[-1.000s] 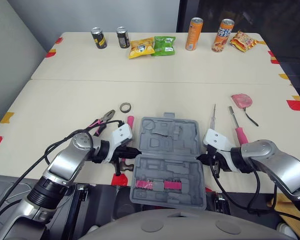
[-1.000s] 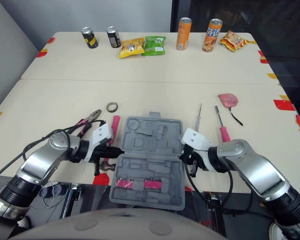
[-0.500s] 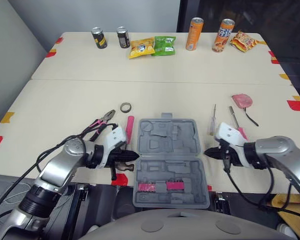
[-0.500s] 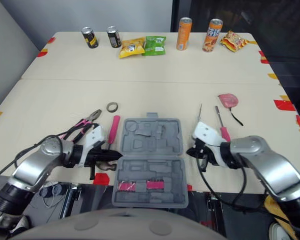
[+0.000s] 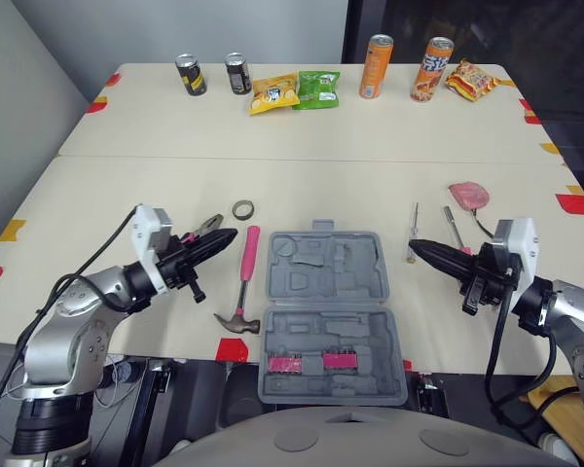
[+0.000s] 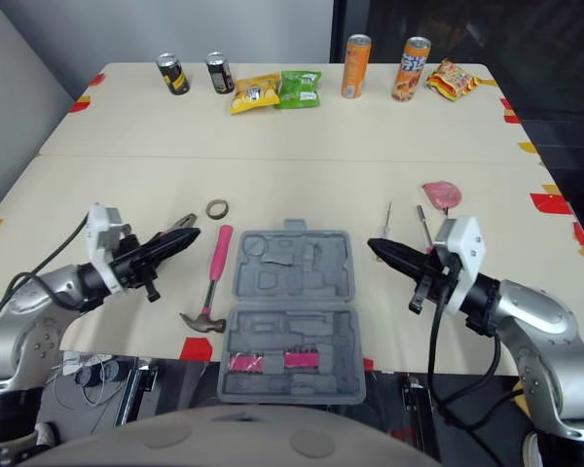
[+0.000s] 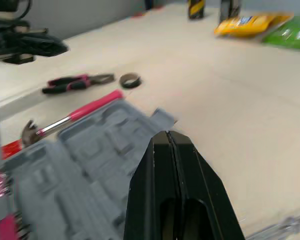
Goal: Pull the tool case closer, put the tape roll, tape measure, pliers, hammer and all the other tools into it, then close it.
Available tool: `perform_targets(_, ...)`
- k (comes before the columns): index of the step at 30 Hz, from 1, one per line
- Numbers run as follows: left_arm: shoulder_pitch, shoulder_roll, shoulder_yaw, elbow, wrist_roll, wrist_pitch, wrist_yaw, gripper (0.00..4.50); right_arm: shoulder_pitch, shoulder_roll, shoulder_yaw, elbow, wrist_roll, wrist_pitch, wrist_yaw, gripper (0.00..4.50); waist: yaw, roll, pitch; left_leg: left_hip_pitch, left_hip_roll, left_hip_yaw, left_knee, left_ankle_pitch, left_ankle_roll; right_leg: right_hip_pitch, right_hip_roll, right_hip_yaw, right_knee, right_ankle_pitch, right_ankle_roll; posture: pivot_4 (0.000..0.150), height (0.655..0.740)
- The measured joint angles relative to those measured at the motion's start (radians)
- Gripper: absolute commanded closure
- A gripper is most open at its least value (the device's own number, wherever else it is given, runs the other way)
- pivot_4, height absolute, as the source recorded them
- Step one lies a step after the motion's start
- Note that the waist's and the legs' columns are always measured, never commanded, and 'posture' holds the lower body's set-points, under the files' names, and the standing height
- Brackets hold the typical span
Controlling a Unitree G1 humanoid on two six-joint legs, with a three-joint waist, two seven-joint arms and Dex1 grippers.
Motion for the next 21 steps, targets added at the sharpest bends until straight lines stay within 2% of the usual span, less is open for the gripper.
perform_targets(2,0.030,0.001,0.016,0.001,-0.021,-0.018,-0.022,3.70,0.016,0.004,-0.007,0.056,-0.019,-0.085,0.027,3.67,0.001,0.000,0.000,0.000,0.000,0.000,0.000,0.000,0.000,0.000,0.000,0.000,-0.001,0.000,0.000,0.150,0.7400)
perform_targets(6,0.150,0.034,0.104,0.053,-0.047,-0.054,-0.090,2.22,0.147,0.001,-0.093,0.182,-0.018,-0.250,0.159,2.26,0.002,0.000,0.000,0.000,0.000,0.000,-0.004,0.000,0.000,0.002,0.000,0.000,-0.006,0.000,0.001,0.150,0.7400)
perform_targets(12,0.310,0.092,0.253,0.233,-0.041,-0.162,-0.219,0.07,0.299,-0.012,-0.269,0.417,0.014,-0.415,0.314,0.18,0.000,0.000,0.000,0.006,0.000,-0.001,-0.006,-0.001,-0.001,0.012,0.001,-0.001,-0.017,0.001,0.004,0.150,0.7400)
perform_targets(13,0.324,0.095,0.272,0.272,-0.036,-0.180,-0.235,0.00,0.312,-0.017,-0.293,0.456,0.018,-0.432,0.329,0.02,0.000,0.000,0.001,0.010,0.000,-0.001,-0.008,-0.002,-0.002,0.016,0.001,-0.001,-0.019,0.001,0.004,0.150,0.7400)
perform_targets(15,0.342,0.101,0.291,0.337,-0.027,-0.215,-0.256,0.00,0.323,-0.023,-0.328,0.521,0.024,-0.462,0.357,0.02,0.000,-0.001,0.003,0.019,-0.001,0.000,-0.016,-0.003,-0.004,0.025,0.001,0.000,-0.026,0.001,0.005,0.150,0.7400)
perform_targets(21,0.343,0.101,0.293,0.384,-0.002,-0.267,-0.279,0.00,0.298,-0.052,-0.344,0.618,0.030,-0.503,0.398,0.02,0.006,-0.001,0.002,0.020,-0.001,0.000,-0.019,-0.001,-0.001,0.027,0.001,0.000,-0.028,0.001,0.005,0.150,0.7400)
